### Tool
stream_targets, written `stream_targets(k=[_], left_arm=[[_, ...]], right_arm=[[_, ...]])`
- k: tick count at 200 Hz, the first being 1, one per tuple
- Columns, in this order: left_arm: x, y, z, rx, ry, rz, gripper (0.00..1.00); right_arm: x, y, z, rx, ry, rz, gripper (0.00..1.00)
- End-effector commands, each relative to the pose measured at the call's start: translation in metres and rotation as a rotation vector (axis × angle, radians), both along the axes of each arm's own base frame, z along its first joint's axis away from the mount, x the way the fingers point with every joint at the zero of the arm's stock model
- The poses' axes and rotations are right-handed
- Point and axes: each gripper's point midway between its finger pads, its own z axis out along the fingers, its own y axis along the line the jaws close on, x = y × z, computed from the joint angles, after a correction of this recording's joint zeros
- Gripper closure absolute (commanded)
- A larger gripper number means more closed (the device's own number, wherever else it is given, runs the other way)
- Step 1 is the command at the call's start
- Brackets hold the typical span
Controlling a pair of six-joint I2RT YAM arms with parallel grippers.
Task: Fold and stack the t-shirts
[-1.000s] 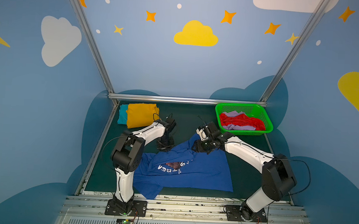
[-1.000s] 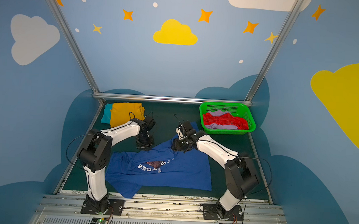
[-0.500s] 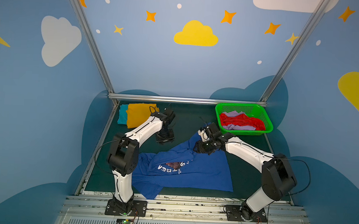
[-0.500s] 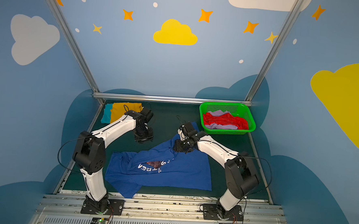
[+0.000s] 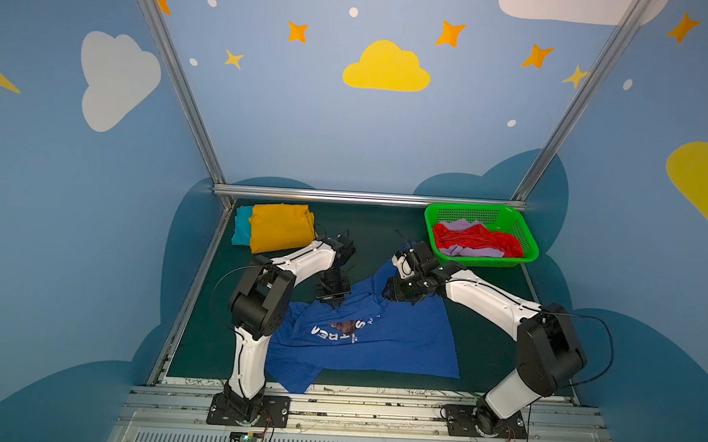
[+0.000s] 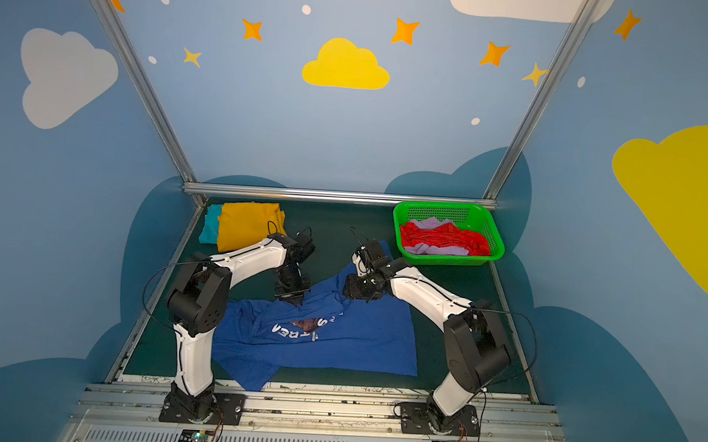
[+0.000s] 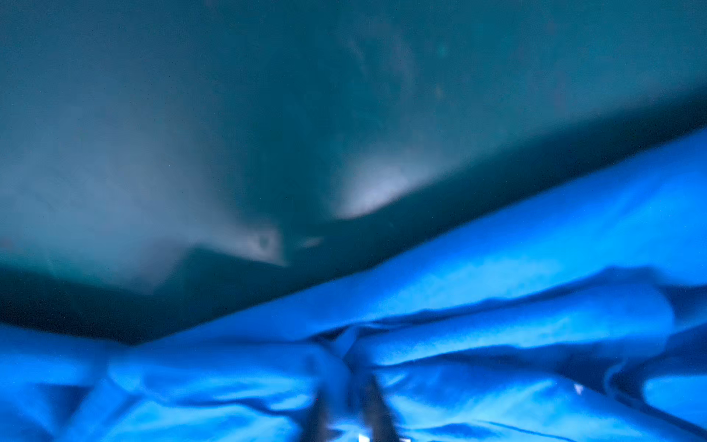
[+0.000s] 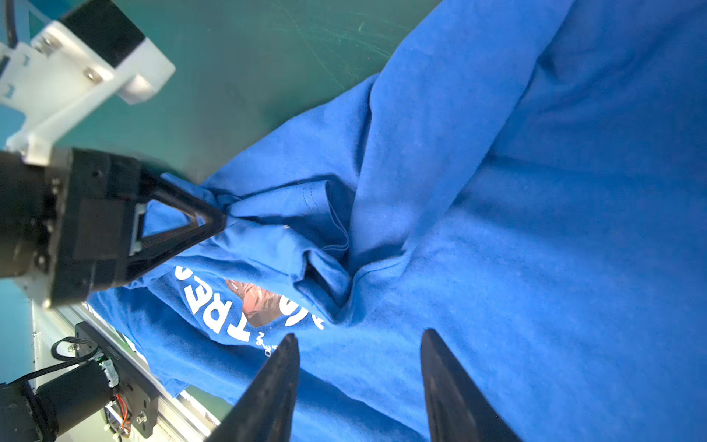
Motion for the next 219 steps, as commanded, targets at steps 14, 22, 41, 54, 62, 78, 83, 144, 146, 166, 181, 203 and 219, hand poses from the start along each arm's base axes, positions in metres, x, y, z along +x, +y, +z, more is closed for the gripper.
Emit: stream_targets(k=[14,22,41,54,62,78,83,144,146,166,181,203,219], left_arm=[[0.016,0.025,0.031,0.055,-0.05,0.015,0.96],[0.03,0.032,0.044,0.073,-0.094,0.021,0.96],[0.059,0.055,0.071,0.14,-0.186,0.029,0.96],[0.081,0.066,0.089,0.178,-0.261,0.034,0.96],[0.095,0.071,0.098,0.207,-0.31,0.033,0.96],[0.119,0.082,0.113,0.286,-0.403,0.039,0.96],[0.124,0.084,0.116,0.305,-0.423,0.042,0.96],[0.115,0.118,0.113,0.658,-0.523,0.033,0.72],[0.114,0.119,0.111,0.656,-0.515,0.034,0.7],[0.105,0.127,0.097,0.623,-0.449,0.063,0.32],[0.097,0.135,0.097,0.625,-0.436,0.078,0.26],[0.084,0.144,0.095,0.59,-0.427,0.105,0.24],[0.07,0.15,0.087,0.563,-0.382,0.131,0.24]], right_arm=[[0.003,0.002,0.005,0.013,0.002,0.004,0.48],[0.005,0.003,0.006,0.013,-0.003,0.006,0.48],[0.01,0.007,0.008,0.015,-0.013,0.011,0.48],[0.015,0.01,0.01,0.019,-0.019,0.009,0.48],[0.019,0.013,0.011,0.024,-0.022,0.008,0.48],[0.026,0.019,0.013,0.04,-0.028,0.008,0.47],[0.028,0.021,0.014,0.045,-0.029,0.007,0.47],[0.04,0.021,0.003,0.009,-0.023,-0.012,0.43],[0.041,0.019,0.002,0.0,-0.022,-0.018,0.43],[0.05,-0.001,0.0,-0.094,-0.003,-0.069,0.36],[0.052,-0.02,0.001,-0.144,0.009,-0.113,0.35],[0.046,-0.043,-0.002,-0.201,0.009,-0.154,0.35],[0.038,-0.053,-0.003,-0.244,0.022,-0.162,0.36]])
